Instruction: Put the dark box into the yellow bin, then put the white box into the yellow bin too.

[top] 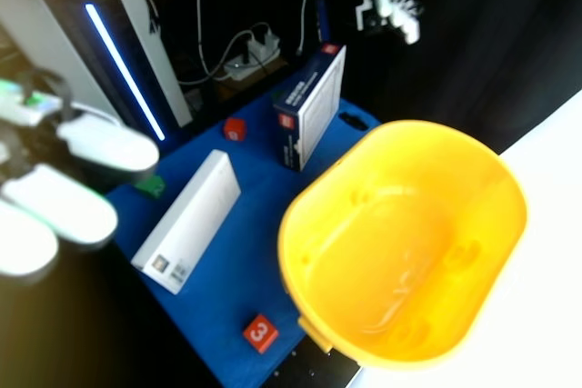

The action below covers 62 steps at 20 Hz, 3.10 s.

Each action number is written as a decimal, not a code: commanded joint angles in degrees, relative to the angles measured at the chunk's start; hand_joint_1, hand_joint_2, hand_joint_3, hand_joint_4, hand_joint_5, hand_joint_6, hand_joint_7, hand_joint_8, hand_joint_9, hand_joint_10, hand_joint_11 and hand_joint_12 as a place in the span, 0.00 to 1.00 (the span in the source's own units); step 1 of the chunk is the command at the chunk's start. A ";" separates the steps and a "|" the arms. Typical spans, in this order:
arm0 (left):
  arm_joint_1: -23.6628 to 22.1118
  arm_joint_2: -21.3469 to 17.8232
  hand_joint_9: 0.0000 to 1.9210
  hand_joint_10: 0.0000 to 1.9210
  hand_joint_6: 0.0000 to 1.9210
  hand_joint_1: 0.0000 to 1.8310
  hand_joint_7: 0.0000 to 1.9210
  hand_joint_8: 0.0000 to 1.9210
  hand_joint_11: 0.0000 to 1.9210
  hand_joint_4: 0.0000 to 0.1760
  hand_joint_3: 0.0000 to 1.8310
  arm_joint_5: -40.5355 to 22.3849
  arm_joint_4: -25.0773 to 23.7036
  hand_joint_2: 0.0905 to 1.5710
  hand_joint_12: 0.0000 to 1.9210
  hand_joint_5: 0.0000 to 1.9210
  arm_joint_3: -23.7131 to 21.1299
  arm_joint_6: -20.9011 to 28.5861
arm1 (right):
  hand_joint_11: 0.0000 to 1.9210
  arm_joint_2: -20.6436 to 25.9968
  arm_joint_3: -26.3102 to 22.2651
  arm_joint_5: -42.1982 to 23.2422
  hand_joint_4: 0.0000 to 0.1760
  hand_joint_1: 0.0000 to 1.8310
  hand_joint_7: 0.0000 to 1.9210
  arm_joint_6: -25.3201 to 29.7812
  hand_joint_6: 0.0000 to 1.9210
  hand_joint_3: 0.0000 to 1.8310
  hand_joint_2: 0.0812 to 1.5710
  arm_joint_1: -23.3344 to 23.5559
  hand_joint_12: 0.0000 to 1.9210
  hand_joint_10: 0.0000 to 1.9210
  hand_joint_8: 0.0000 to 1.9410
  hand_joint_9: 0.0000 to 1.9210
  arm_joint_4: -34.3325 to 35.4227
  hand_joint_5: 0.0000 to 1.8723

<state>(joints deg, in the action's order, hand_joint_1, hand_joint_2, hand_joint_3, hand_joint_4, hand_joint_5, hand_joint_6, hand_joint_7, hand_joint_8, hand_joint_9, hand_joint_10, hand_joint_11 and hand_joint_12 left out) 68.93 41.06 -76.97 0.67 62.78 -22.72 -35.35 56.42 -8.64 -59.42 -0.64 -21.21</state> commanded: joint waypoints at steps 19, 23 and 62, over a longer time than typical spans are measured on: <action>0.02 8.04 0.11 0.00 0.00 0.33 0.10 0.00 0.00 0.00 0.00 -0.59 0.12 0.49 0.28 0.08 2.98 2.16 | 0.00 -0.03 0.61 -6.40 0.00 0.12 0.12 -0.10 0.00 0.00 0.51 -0.08 0.08 0.00 0.00 0.07 1.35 0.04; 0.02 9.26 0.11 0.00 0.00 0.35 0.10 0.00 0.00 0.00 0.00 -0.02 0.67 0.48 0.29 0.08 3.63 2.18 | 0.01 -0.01 0.61 -6.40 0.00 0.12 0.12 -0.10 0.00 0.00 0.54 -0.08 0.06 0.00 0.00 0.08 1.35 0.04; -1.67 2.74 0.46 0.61 0.69 0.80 0.31 0.61 0.33 0.00 0.00 -22.23 18.08 0.76 0.90 0.35 4.44 -1.72 | 0.00 -1.52 1.63 -6.42 0.00 0.11 0.14 -0.10 0.00 0.00 0.57 -0.12 0.10 0.00 0.00 0.09 1.37 0.05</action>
<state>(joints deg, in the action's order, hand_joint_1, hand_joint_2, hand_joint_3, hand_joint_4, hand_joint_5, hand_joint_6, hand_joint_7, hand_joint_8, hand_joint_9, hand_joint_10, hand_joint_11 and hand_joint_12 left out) 67.57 44.34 -91.77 16.60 66.85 -24.84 -36.93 57.98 -8.64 -59.42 -1.41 -20.36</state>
